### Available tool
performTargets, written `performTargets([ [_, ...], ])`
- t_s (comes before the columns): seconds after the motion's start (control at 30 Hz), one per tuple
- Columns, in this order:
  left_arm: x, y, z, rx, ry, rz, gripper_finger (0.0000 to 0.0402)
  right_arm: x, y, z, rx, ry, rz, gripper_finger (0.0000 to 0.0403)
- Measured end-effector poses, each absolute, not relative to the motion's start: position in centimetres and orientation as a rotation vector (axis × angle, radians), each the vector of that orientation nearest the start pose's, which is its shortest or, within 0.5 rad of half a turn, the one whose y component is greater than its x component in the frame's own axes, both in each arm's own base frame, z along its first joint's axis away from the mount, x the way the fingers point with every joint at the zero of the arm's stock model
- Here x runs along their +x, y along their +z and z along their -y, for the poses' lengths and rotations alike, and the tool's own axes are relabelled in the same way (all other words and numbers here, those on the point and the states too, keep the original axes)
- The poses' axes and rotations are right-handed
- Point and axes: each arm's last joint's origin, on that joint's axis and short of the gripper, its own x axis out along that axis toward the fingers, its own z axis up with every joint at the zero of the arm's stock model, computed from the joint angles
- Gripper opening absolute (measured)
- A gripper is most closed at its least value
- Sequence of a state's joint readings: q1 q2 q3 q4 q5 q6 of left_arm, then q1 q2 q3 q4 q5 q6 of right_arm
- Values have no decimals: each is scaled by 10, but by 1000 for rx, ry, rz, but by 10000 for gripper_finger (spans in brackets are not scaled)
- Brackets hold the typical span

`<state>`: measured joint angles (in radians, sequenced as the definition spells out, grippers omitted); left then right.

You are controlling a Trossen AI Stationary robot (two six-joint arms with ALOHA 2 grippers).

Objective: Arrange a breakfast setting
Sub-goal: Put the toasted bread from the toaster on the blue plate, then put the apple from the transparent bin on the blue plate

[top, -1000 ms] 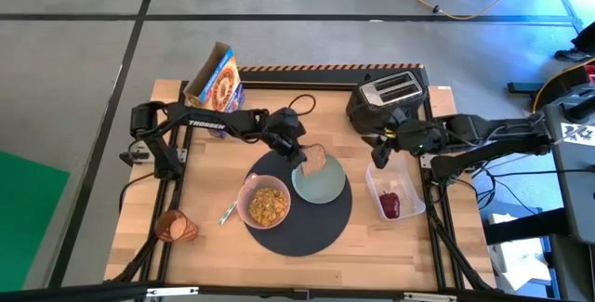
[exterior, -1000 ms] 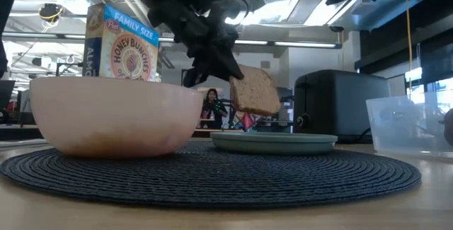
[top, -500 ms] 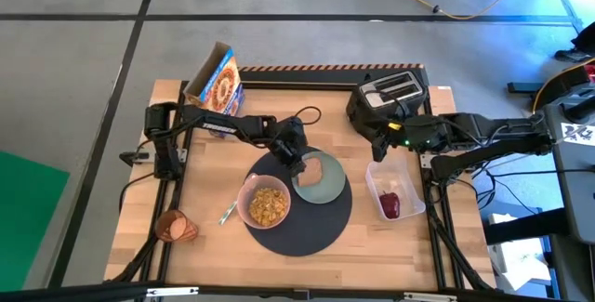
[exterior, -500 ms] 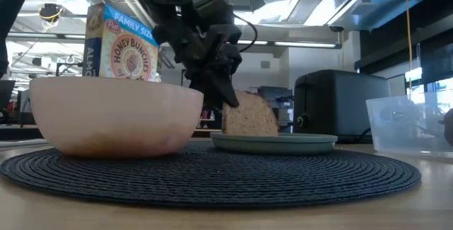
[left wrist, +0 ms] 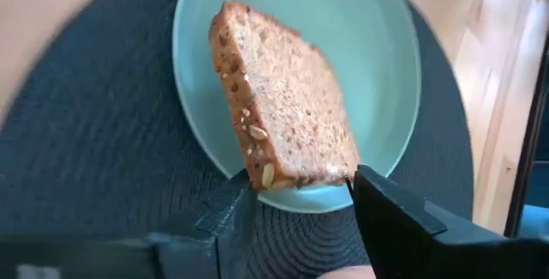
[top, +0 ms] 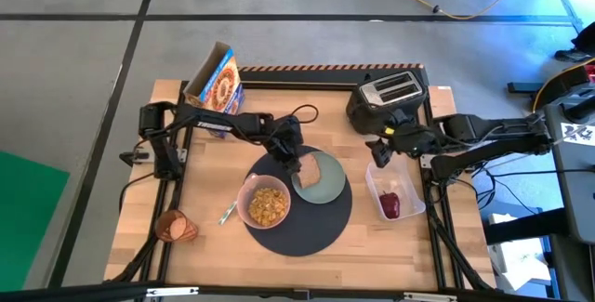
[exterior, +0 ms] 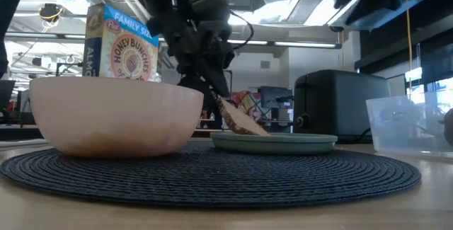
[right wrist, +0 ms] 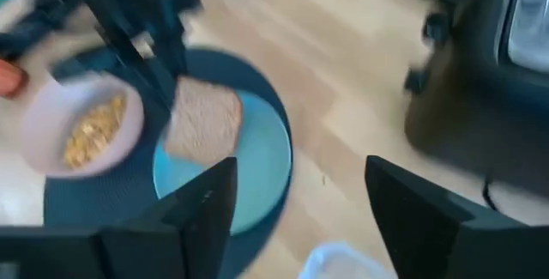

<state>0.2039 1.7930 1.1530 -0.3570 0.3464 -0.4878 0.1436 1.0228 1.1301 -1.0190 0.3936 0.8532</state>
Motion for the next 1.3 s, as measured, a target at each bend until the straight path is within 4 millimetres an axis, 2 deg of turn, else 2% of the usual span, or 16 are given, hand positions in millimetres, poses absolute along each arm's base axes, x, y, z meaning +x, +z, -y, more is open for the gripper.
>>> performTargets([
  [0.17,354,196,-64,-655,140,-937,188,170,334,-16,648,-588,-829,265],
  [0.4,351,191,-63,-603,240,-975,189,167,331,-17,707,-589,-885,236],
  [0.63,352,193,-54,-581,198,-981,189,167,331,-17,708,-579,-894,213],
  [0.7,351,203,-51,-568,180,-958,188,166,330,-19,716,-551,-927,211],
  [0.83,350,237,-46,-518,152,-837,187,160,327,-24,727,-477,-1049,211],
  [1.07,345,286,-40,-421,196,-632,187,154,323,-50,726,-395,-1123,213],
  [1.17,347,292,-40,-410,209,-581,186,151,310,-60,763,-429,-1157,226],
  [1.3,350,293,-38,-409,207,-552,186,145,280,-68,877,-564,-1243,258],
])
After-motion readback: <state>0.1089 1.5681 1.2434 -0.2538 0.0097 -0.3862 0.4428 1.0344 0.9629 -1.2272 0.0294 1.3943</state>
